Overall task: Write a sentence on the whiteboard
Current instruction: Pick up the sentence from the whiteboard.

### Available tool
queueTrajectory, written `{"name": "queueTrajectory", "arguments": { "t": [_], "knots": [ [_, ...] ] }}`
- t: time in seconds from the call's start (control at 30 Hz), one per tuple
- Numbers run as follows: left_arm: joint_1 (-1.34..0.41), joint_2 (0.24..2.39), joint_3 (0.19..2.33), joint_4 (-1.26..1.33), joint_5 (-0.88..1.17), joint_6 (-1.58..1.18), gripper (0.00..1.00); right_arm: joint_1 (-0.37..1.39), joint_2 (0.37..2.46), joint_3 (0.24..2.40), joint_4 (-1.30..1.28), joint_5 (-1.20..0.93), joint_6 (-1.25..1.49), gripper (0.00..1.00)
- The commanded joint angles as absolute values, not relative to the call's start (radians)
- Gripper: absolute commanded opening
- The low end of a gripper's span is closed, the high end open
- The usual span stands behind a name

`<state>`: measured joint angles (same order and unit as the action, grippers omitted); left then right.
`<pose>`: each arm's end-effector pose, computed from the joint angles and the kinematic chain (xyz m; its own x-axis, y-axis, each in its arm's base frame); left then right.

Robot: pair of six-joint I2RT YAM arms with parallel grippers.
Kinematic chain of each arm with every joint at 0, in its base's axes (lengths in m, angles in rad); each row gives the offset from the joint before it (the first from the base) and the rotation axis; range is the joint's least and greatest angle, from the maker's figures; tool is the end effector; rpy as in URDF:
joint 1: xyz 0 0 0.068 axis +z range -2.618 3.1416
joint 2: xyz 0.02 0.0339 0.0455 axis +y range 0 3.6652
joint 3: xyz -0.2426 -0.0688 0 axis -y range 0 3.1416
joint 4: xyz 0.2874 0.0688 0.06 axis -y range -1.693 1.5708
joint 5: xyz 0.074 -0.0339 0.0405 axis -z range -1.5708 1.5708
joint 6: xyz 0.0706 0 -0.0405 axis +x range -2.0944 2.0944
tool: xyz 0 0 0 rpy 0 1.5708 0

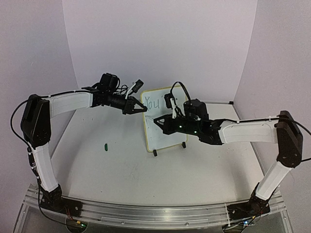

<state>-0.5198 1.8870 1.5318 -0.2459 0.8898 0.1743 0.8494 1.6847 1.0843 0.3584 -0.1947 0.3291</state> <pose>0.3924 -0.2877 0.2334 -0.3327 0.3162 -0.8884 0.9408 0.1760 -0.2897 0.2920 0.3527 0.2073 -0.4280 -0.0065 -0.9038 -0.7634 0.5379 0.3577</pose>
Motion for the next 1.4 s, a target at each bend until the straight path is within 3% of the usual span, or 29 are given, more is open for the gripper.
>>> {"name": "queueTrajectory", "arguments": {
  "t": [0.0,0.47,0.83,1.37],
  "knots": [
    [-0.545,1.879,1.539,-0.321,0.892,0.194,0.0,0.852,1.714,1.129,0.382,-0.173,0.312,0.0],
    [-0.545,1.885,1.54,-0.322,0.892,0.195,0.0,0.852,1.728,1.128,0.382,-0.132,0.315,0.0],
    [-0.546,1.884,1.54,-0.324,0.89,0.198,0.0,0.852,1.615,1.036,0.395,-0.157,0.317,0.0],
    [-0.548,1.878,1.54,-0.33,0.886,0.201,0.0,0.851,1.694,1.082,0.382,-0.121,0.314,0.0]
  ]
}}
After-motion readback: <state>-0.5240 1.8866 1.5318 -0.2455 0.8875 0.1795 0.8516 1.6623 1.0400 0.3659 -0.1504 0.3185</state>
